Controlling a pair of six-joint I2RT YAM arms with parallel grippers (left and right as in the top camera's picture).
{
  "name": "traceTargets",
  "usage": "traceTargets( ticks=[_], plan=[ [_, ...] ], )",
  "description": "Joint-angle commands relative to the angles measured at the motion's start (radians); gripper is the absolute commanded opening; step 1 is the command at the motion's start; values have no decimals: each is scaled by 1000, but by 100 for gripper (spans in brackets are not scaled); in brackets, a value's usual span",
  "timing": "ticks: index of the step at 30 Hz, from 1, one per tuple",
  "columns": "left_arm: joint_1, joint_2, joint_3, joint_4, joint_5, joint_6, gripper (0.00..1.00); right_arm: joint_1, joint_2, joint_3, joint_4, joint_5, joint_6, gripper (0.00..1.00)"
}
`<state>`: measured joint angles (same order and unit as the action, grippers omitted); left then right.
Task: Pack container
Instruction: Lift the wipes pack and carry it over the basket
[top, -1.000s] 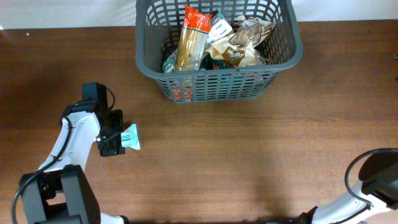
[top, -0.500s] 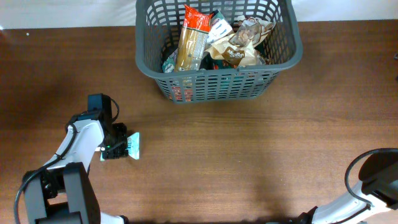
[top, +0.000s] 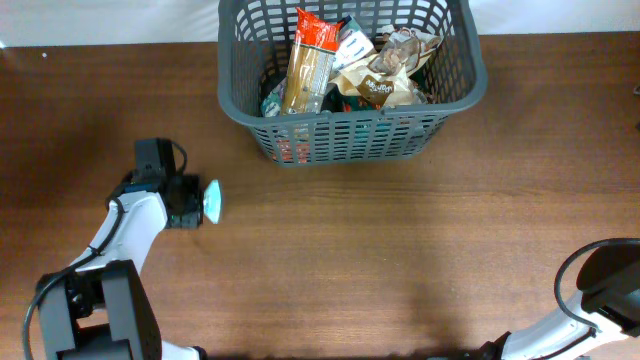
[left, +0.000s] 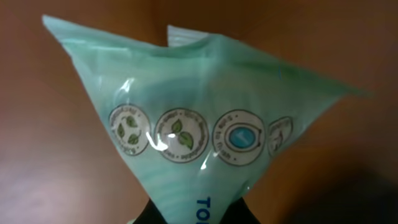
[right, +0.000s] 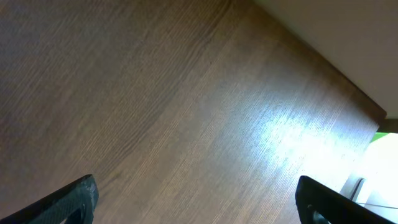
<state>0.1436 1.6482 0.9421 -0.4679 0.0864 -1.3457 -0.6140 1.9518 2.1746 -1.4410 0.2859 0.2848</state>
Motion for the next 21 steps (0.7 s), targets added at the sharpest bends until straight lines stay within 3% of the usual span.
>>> traceTargets(
  ticks=[1, 11, 17, 21],
  plan=[
    [5, 6, 121, 27, 34, 209, 2, -2, -13, -2, 2, 2, 9, 99],
    [-2, 6, 715, -72, 30, 622, 2, -2, -13, -2, 2, 2, 9, 99],
    [-36, 9, 1023, -61, -8, 780, 2, -2, -13, -2, 2, 2, 9, 99],
    [-82, 30, 1114, -21, -8, 802, 2, -2, -13, -2, 2, 2, 9, 99]
  ],
)
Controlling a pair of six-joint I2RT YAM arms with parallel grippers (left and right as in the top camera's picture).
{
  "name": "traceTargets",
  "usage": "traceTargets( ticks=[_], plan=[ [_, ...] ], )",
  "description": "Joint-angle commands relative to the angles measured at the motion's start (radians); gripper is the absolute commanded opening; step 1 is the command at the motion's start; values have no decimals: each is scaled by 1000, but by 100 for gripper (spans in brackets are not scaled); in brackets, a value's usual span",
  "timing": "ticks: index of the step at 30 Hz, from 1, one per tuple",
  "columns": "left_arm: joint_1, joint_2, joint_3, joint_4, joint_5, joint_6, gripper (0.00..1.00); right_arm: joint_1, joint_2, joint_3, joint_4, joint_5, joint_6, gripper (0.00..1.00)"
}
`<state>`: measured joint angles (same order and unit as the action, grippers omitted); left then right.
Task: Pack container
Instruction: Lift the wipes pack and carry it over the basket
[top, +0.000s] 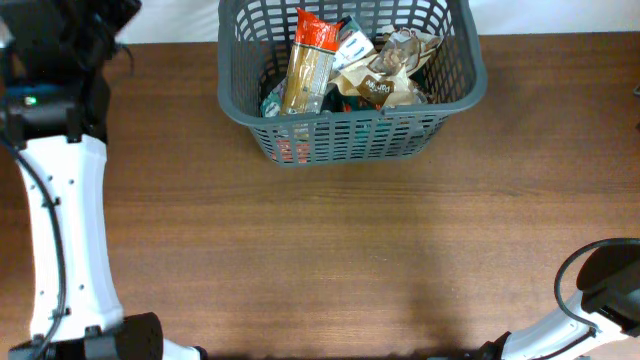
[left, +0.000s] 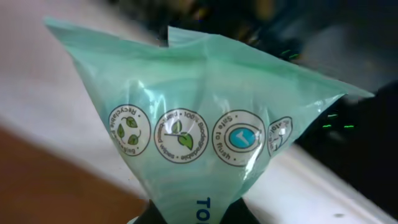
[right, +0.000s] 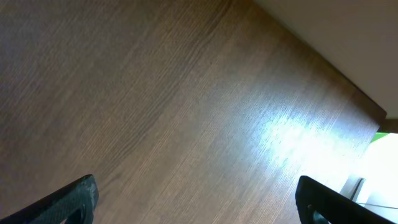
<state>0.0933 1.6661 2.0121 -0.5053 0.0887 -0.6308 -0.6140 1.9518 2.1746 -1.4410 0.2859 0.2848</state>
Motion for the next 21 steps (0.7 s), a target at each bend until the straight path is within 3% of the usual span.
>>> traceTargets(
  ticks=[1, 11, 21],
  plan=[
    [-49, 21, 47, 41, -10, 87, 2, -2, -13, -2, 2, 2, 9, 99],
    [-213, 204, 47, 243, 3, 87, 2, -2, -13, -2, 2, 2, 9, 99],
    [-303, 283, 47, 259, 46, 99, 2, -2, -13, -2, 2, 2, 9, 99]
  ],
)
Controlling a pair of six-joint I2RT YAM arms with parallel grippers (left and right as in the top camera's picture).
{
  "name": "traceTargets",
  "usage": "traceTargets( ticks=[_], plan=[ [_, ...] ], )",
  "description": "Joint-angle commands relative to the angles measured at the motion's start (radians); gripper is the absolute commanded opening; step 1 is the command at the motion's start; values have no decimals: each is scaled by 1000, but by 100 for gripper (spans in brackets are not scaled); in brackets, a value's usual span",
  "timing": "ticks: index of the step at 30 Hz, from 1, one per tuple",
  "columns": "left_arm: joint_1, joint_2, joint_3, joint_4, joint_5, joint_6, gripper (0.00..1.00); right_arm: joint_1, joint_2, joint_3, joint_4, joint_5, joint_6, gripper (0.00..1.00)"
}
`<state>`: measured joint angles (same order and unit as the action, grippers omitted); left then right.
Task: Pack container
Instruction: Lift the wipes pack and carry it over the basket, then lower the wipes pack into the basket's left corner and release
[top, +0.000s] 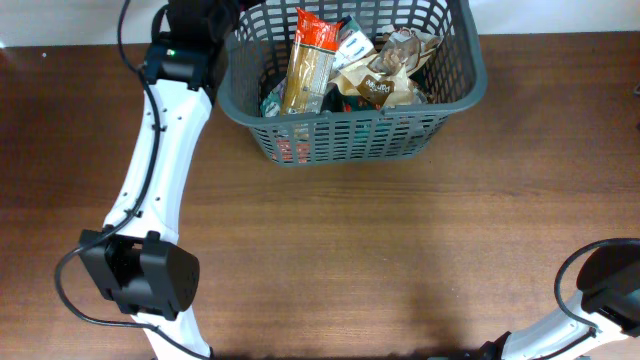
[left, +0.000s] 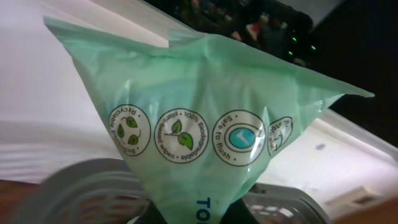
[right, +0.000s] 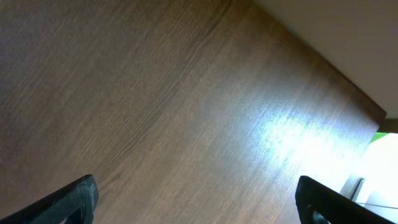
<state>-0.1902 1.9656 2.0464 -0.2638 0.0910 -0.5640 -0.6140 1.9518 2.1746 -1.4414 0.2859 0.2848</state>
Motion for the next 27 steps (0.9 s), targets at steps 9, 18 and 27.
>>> traceTargets(
  ticks=[9, 18, 27],
  plan=[
    [-101, 13, 13, -91, 36, 55, 2, -2, -13, -2, 3, 2, 9, 99],
    [-110, 21, 13, -221, -10, 92, 2, -2, -13, -2, 3, 2, 9, 99],
    [-110, 23, 13, -391, -152, 160, 2, -2, -12, -2, 3, 2, 9, 99]
  ],
)
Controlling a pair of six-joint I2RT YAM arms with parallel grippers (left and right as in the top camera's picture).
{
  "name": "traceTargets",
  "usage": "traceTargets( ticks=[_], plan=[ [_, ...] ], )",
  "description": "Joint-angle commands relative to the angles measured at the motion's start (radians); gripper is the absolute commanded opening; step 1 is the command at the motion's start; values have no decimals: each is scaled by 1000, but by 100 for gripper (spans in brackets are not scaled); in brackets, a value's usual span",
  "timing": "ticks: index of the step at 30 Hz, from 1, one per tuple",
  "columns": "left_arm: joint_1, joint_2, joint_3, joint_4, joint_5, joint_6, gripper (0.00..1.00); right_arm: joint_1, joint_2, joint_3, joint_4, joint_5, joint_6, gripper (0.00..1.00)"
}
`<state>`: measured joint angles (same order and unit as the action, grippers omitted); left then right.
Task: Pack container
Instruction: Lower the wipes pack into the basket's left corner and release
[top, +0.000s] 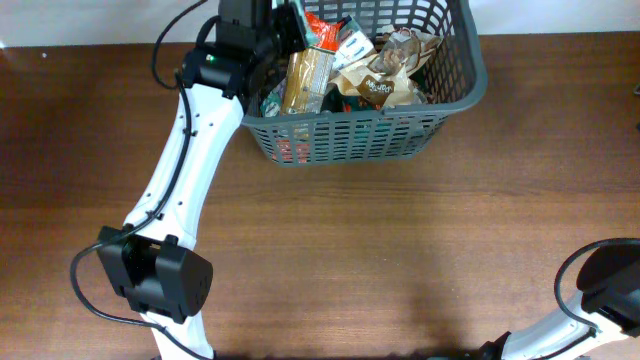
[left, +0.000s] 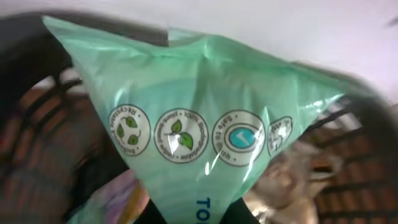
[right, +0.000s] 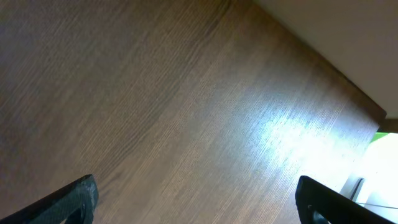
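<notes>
A pale green plastic packet with round printed symbols fills the left wrist view, and my left gripper is shut on its lower end. Behind the packet show the dark walls and contents of the grey basket. In the overhead view my left gripper hangs over the basket's left part, above the packed items. My right gripper is open over bare wood, nothing between its fingers.
The basket holds a long pasta packet with a red top and brown crinkled bags. The left arm stretches across the table's left side. The right arm's base sits at the lower right corner.
My left gripper, still holding the green packet, has moved right from the basket's left far corner to over its left interior. The right arm has not moved.
The left gripper held the green packet low over the table's left side. Then it was raised at the far left corner, then beside the basket's left rim, and now it is over the basket. The right gripper stayed open and still.
</notes>
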<state>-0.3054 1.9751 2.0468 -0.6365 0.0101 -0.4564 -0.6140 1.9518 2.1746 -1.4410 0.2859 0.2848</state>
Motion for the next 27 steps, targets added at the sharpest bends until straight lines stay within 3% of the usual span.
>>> traceTargets(
  ticks=[1, 23, 27],
  plan=[
    [5, 14, 12, -32, -71, 64, 2, -2, -12, -2, 2, 2, 9, 99],
    [13, 65, 12, -177, -79, 138, 2, -2, -13, -2, 2, 2, 9, 99],
    [13, 65, 12, -180, -79, 137, 17, -2, -13, -2, 2, 2, 9, 99]
  ],
)
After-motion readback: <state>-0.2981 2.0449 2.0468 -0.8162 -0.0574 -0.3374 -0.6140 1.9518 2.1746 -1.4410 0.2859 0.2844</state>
